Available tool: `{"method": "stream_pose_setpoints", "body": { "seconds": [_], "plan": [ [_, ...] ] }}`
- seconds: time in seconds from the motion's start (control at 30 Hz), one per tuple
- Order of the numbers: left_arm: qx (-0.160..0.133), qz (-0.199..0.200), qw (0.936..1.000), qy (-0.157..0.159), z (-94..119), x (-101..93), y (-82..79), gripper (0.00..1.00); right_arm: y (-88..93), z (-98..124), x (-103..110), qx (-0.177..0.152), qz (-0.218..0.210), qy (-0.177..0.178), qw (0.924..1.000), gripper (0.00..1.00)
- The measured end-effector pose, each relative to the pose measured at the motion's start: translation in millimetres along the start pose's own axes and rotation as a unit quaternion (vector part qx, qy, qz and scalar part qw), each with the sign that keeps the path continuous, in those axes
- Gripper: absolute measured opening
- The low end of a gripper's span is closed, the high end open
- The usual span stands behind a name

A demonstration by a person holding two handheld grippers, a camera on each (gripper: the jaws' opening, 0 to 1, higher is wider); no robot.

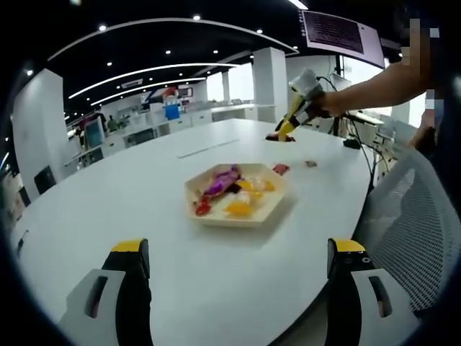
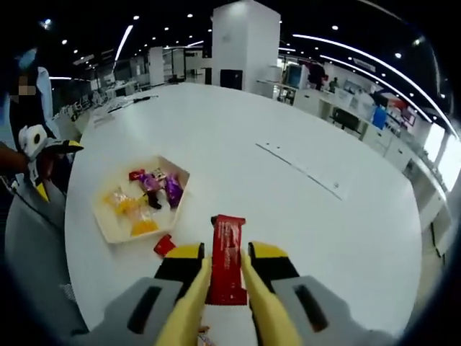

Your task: Place the target food into the container with the food tongs after gripping and lifting it, then release it inside without dropping or visibly crushing the food.

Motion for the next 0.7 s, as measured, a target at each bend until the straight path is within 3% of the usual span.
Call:
{"method": "stream_pose_setpoints", "body": {
  "seconds": [0.27,0.7],
  "plan": [
    [0.001,-0.007,1.0000,0.006,-0.5,-2.9,-0.4,1.00,-33.2,-3.8,14.0,-0.019,0.031,-0.024,0.9990,0.23],
    [-0.003,-0.010,0.9999,0.002,0.2,-2.4,-1.7,1.00,-95.7,-15.1,72.4,-0.045,0.099,-0.067,0.9918,0.23]
  ]
}}
Point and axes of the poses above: the point that each gripper's makers call its tool centre point, and the gripper's own axes: z roughly backward along the fingers, x roughly to its left, y roughly out of its underside, the point moved 4 cm from there along z, roughly backward along the fingers, and after that the axes turned 11 degrees about x, right-handed, at the moved point
